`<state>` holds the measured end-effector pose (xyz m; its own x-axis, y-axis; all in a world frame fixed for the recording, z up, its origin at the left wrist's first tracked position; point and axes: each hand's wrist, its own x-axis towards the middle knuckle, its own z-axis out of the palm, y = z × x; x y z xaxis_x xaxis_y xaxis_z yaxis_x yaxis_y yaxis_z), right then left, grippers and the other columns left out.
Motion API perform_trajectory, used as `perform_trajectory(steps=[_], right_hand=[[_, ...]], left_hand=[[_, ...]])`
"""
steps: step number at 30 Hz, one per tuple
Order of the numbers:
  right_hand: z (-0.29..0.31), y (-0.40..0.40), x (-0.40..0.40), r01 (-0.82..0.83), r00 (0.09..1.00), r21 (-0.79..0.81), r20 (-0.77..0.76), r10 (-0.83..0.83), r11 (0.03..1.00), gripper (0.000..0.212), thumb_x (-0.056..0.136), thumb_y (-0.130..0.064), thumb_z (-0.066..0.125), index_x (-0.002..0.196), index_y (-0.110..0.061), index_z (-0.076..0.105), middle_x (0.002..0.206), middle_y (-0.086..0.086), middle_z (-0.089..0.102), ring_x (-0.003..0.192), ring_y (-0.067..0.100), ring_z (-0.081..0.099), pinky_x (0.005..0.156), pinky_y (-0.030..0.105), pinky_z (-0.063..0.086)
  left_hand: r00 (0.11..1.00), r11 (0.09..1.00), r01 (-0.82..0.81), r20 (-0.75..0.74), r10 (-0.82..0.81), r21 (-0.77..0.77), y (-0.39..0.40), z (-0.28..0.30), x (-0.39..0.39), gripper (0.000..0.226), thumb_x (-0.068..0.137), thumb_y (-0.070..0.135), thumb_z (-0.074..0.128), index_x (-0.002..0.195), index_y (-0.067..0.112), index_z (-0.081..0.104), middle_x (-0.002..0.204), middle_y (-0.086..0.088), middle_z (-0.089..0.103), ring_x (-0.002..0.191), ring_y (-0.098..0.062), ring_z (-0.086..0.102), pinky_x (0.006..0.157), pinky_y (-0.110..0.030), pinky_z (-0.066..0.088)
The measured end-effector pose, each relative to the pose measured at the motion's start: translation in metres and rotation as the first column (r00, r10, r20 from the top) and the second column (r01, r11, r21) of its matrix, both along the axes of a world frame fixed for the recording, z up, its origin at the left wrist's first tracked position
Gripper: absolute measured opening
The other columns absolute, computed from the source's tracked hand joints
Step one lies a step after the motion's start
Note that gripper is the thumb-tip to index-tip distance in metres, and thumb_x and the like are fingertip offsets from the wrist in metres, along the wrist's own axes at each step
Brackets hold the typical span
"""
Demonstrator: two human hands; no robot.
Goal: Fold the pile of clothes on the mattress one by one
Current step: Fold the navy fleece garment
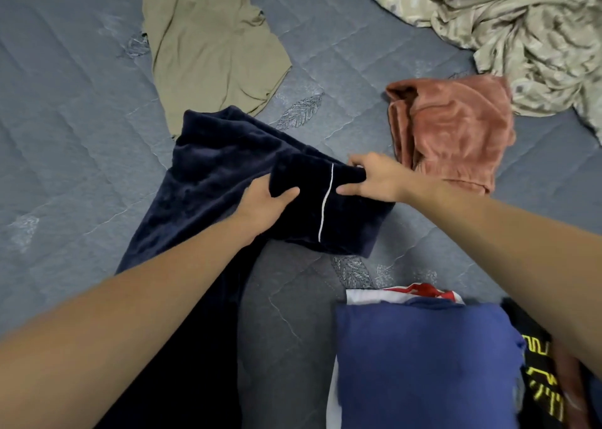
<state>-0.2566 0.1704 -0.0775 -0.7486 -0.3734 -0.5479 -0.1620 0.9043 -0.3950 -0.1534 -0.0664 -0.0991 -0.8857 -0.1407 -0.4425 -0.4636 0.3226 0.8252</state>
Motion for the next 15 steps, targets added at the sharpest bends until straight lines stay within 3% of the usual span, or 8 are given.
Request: perform_trajectory(steps=[3,5,7,9,11,15], right_hand=[[-0.018,-0.009,0.026,-0.012,0.949,0.180,-0.307,0.068,0.984,0.055,0.086,-0.048,0.076,0.126,-0.022,0.049,0.119,0.010,0.058,0.113,0.035,0.056,0.090,0.046,0.049],[-0.022,-0.019,0.049,0.018,0.799,0.239,-0.587,0.130,0.971,0.052,0.085,-0.034,0.074,0.128,-0.018,0.050,0.125,0.010,0.051,0.115,0.034,0.049,0.090,0.047,0.043],[-0.028,-0.033,0.072,-0.018,0.686,0.146,-0.718,0.119,0.989,0.044,0.088,-0.028,0.064,0.129,-0.016,0.053,0.128,0.009,0.051,0.116,0.033,0.049,0.094,0.047,0.039],[-0.043,-0.045,0.092,-0.106,0.747,0.062,-0.654,0.120,0.992,0.049,0.100,-0.034,0.048,0.145,-0.016,0.049,0.146,0.008,0.049,0.134,0.030,0.046,0.112,0.046,0.035],[-0.064,-0.049,0.104,-0.107,0.812,0.092,-0.567,0.140,0.990,0.057,0.107,-0.041,0.032,0.160,-0.019,0.035,0.165,0.008,0.034,0.154,0.028,0.029,0.125,0.048,0.021],[-0.089,-0.049,0.106,-0.069,0.835,0.136,-0.534,0.132,0.988,0.061,0.110,-0.045,0.022,0.166,-0.021,0.019,0.174,0.008,0.012,0.161,0.027,0.005,0.129,0.050,0.011]], left_hand=[[0.988,0.915,0.106,-0.064,-0.142,-0.388,0.001,-0.009,-0.001,0.047,0.097,0.028,0.068,0.138,0.019,0.048,0.126,-0.005,0.068,0.119,-0.027,0.062,0.100,-0.043,0.052],[0.955,0.807,0.160,-0.117,-0.272,-0.568,0.002,-0.009,0.004,0.061,0.097,0.026,0.065,0.149,0.021,0.034,0.129,-0.009,0.062,0.120,-0.029,0.058,0.092,-0.049,0.055],[0.909,0.707,0.196,-0.144,-0.390,-0.680,-0.001,-0.013,0.010,0.075,0.096,0.028,0.063,0.159,0.018,0.023,0.136,-0.009,0.054,0.124,-0.030,0.051,0.092,-0.049,0.054],[0.882,0.653,0.241,-0.118,-0.455,-0.718,-0.007,-0.024,0.013,0.082,0.096,0.035,0.061,0.163,0.017,0.017,0.144,-0.009,0.048,0.130,-0.031,0.046,0.097,-0.048,0.052],[0.875,0.590,0.289,-0.041,-0.482,-0.754,-0.017,-0.038,0.013,0.084,0.098,0.046,0.054,0.165,0.018,0.011,0.151,-0.008,0.043,0.137,-0.030,0.042,0.102,-0.047,0.049],[0.863,0.468,0.324,0.054,-0.502,-0.822,-0.020,-0.055,0.010,0.083,0.100,0.054,0.044,0.165,0.014,0.011,0.158,-0.012,0.037,0.144,-0.030,0.035,0.108,-0.047,0.043]])
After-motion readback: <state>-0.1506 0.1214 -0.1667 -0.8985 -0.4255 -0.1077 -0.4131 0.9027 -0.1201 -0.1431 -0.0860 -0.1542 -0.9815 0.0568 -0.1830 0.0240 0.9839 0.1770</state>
